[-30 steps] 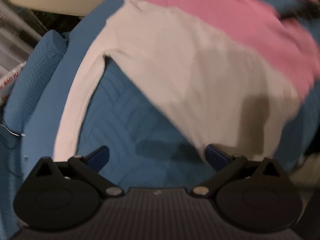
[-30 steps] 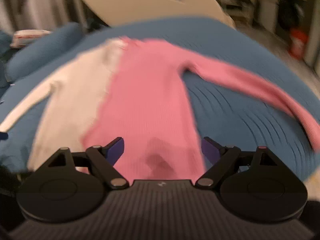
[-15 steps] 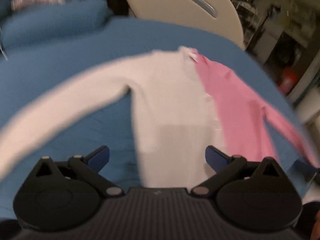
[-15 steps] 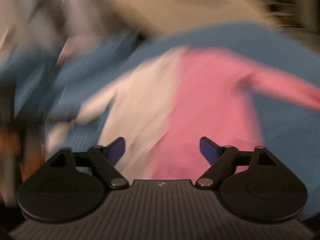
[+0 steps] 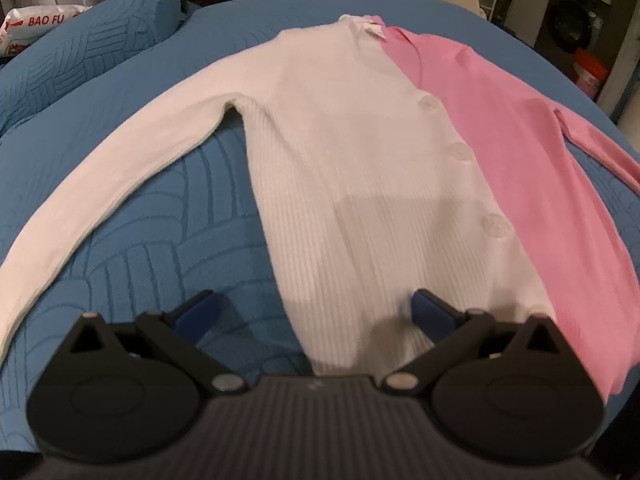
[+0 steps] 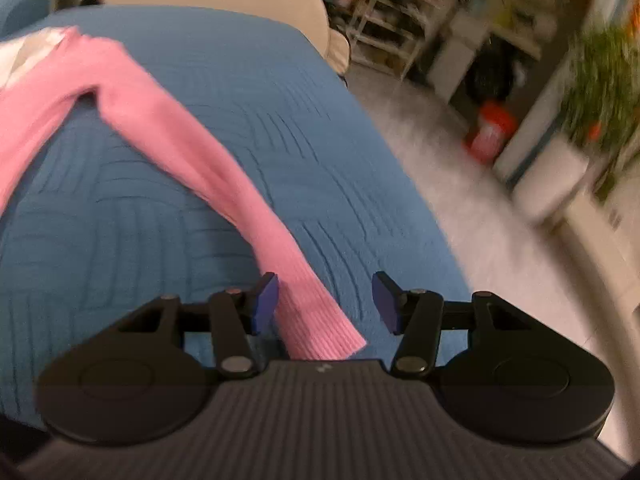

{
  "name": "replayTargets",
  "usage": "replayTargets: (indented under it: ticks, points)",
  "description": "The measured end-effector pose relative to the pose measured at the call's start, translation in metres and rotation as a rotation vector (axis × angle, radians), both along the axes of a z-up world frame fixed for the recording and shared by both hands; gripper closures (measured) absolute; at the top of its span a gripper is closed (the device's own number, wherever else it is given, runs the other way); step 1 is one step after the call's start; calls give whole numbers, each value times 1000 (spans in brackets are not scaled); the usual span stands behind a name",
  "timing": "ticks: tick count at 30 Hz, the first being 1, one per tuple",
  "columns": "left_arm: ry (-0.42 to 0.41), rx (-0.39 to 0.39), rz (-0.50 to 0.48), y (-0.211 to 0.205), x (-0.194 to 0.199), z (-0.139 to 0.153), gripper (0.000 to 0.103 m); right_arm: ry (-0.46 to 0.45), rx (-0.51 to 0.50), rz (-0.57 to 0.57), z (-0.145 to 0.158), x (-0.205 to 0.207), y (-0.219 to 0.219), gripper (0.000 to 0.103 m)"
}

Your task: Fold clothes

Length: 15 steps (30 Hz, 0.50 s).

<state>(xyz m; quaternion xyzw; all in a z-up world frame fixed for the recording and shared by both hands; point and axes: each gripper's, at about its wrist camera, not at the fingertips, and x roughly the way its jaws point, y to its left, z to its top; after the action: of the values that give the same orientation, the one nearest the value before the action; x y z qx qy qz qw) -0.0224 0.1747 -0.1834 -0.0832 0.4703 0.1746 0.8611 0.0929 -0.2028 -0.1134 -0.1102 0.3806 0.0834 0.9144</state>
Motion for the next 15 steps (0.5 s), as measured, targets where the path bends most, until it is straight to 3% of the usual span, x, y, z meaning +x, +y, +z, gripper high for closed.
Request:
replayTargets:
  ticks: [1, 2, 3, 7, 10, 12, 15]
  points:
    - [-1, 3, -1, -1, 1, -1, 0, 11, 33, -10, -3, 4, -3, 54]
    - [-1, 5, -2, -1, 1, -2, 0, 45, 82, -5, -4, 7, -8, 82]
    - [-2, 7, -3, -1, 2, -2, 0, 77, 121, 4, -3, 9, -10, 94]
    - [0, 10, -4, -1, 4, -3, 0, 122, 190, 39, 11, 1, -8, 94]
    - [-1, 13, -5, -2, 4, -3, 0, 114, 359, 62, 41, -18, -17, 94]
    - [-1, 12, -5, -1, 4, -4, 0, 100, 743, 107, 78, -35, -26, 94]
    - [0, 14, -3, -2, 5, -5, 0, 81, 1085, 215, 107, -55, -19, 94]
